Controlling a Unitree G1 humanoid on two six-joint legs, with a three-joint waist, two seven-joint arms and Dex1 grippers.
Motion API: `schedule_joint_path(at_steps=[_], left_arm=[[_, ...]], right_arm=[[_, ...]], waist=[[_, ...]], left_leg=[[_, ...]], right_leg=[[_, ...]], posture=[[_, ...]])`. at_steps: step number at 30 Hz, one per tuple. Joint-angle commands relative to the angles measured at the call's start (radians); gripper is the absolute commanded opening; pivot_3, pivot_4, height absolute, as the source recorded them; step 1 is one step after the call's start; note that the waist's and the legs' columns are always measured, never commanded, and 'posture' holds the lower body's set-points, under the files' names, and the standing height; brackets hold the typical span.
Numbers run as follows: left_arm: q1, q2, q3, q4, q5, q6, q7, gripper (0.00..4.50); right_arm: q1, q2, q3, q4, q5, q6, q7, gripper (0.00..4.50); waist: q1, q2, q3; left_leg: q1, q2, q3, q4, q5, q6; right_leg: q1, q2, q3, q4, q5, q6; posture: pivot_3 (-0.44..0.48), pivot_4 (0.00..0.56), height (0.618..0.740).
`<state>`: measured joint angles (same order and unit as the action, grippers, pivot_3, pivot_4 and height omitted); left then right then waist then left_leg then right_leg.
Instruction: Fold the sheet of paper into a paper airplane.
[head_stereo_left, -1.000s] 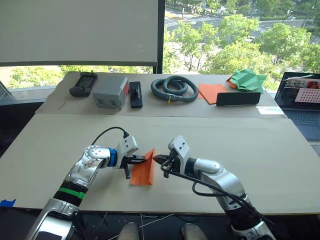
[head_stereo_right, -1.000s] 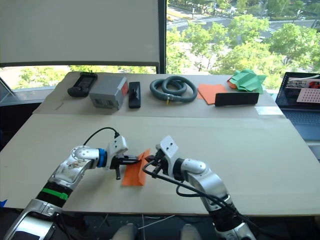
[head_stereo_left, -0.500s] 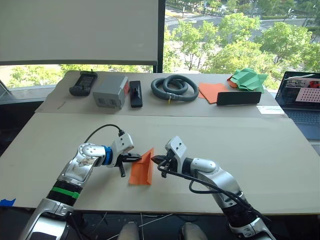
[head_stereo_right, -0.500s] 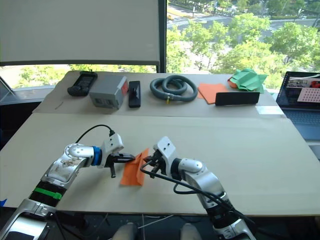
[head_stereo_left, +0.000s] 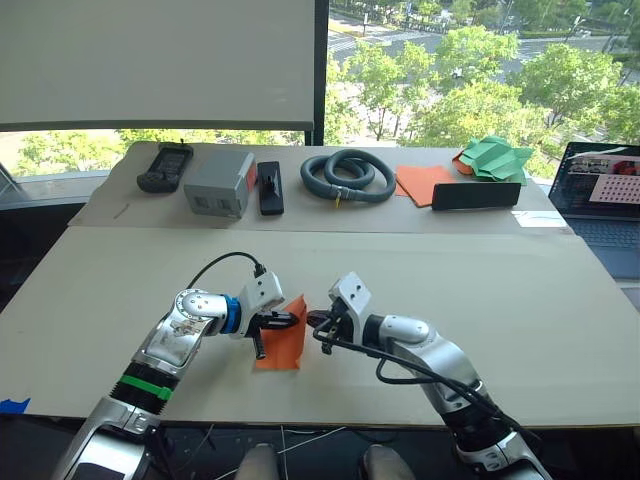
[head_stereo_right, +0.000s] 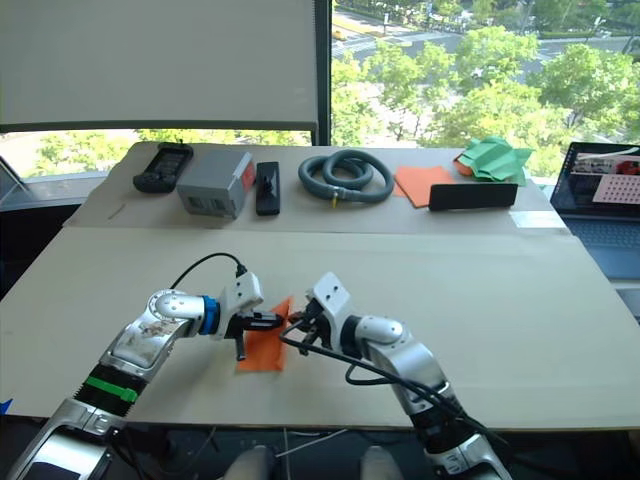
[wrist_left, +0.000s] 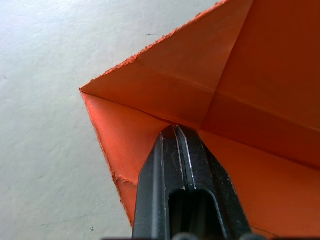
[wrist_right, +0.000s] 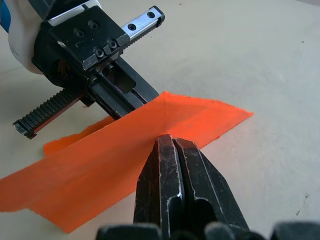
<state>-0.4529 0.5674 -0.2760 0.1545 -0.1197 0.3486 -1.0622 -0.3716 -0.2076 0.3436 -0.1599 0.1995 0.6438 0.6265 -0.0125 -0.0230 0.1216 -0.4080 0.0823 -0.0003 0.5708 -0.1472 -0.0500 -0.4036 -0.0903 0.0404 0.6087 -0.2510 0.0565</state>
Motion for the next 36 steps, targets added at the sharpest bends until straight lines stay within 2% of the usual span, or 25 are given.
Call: schedule_joint_path(at_steps=[1,7,16,22,27,36], left_arm=[[0.001,0.003,0.002,0.025,0.013,0.005,0.004,0.01],[0.039,0.040,0.055,0.000,-0.010,0.035,0.010,0.01],[0.095,0.144,0.161,-0.106,-0.040,0.080,0.030,0.01],[0.071,0.130,0.208,-0.188,-0.107,0.139,0.038,0.01],[0.102,0.083,0.162,-0.175,-0.129,0.164,0.025,0.01],[0.131,0.069,0.052,0.013,-0.001,0.023,0.051,0.01]], right_arm=[[-0.031,0.025,0.013,-0.011,-0.003,-0.036,-0.004,0.00],[-0.068,0.061,0.055,0.054,-0.036,-0.062,-0.004,0.00],[-0.090,0.080,0.084,0.173,-0.087,-0.089,-0.001,0.00],[-0.089,0.081,0.089,0.198,-0.105,-0.095,0.010,0.00],[-0.086,0.081,0.088,0.192,-0.112,-0.088,0.011,0.00],[-0.083,0.063,0.045,0.141,-0.086,-0.119,0.031,0.00]], waist=[[0.000,0.000,0.000],[-0.004,0.000,0.000],[-0.006,0.001,0.000],[0.001,0.001,0.001],[-0.001,0.001,0.001],[0.001,0.002,0.000]], left_leg=[[0.000,0.000,0.000,0.000,0.000,0.000],[0.000,0.000,0.000,0.000,0.000,0.000],[0.001,0.001,0.000,-0.001,0.000,0.000],[0.000,0.001,0.000,0.000,0.000,0.000],[0.000,0.001,0.000,0.000,0.000,0.000],[0.002,0.001,0.000,0.000,0.000,0.000]], right_leg=[[0.000,0.000,0.000,0.000,0.000,0.000],[0.000,0.000,0.000,0.001,0.000,0.000],[0.000,0.000,0.000,0.002,0.000,0.000],[-0.001,0.000,0.000,0.001,0.000,0.000],[0.000,0.000,0.000,0.001,0.000,0.000],[0.001,0.000,0.000,0.002,0.000,0.000]], posture=[[0.000,0.150,0.714],[0.000,0.150,0.714],[0.000,0.150,0.714],[0.000,0.150,0.714],[0.000,0.150,0.714],[0.000,0.150,0.714]])
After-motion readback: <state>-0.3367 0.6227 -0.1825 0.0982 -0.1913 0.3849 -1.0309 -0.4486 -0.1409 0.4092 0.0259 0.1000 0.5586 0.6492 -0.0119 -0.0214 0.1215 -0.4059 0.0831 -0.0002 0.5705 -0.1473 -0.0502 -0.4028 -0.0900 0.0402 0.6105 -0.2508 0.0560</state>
